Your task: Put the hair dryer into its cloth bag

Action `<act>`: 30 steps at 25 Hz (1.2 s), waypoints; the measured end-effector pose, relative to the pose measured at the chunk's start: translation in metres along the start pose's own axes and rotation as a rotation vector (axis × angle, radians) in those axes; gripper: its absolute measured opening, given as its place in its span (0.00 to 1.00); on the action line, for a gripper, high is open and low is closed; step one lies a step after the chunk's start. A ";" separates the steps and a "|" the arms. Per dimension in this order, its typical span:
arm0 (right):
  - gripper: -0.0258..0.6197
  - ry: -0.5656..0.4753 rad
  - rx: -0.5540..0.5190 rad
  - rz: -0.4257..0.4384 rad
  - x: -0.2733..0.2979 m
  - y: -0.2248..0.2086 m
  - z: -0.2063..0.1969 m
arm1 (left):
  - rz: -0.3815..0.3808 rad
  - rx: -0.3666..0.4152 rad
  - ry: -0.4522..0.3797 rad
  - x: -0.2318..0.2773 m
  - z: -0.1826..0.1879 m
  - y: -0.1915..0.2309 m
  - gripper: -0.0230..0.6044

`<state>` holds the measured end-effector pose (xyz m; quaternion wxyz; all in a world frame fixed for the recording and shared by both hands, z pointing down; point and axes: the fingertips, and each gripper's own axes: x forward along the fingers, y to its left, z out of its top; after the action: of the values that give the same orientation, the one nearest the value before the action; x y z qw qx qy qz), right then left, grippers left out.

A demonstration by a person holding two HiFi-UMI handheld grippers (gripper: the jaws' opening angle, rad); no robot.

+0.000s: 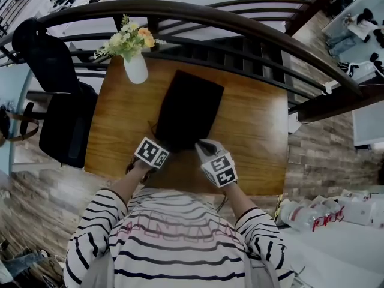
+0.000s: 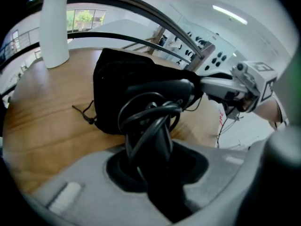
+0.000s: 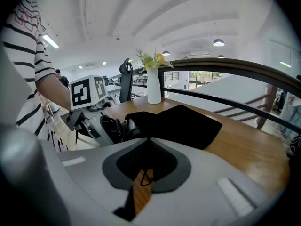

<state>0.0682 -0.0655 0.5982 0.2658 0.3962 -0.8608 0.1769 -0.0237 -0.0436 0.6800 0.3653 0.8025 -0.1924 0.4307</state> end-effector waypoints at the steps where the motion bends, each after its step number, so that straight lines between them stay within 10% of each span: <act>1: 0.06 -0.006 -0.003 -0.001 -0.001 0.002 0.002 | 0.005 -0.010 -0.009 0.000 0.003 0.001 0.23; 30: 0.05 -0.071 -0.046 0.082 0.013 0.015 0.022 | 0.047 -0.138 -0.241 0.046 0.143 0.035 0.23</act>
<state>0.0428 -0.0750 0.5868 0.2369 0.3602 -0.8891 0.1536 0.0582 -0.1741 0.6813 0.3838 0.8167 -0.2829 0.3252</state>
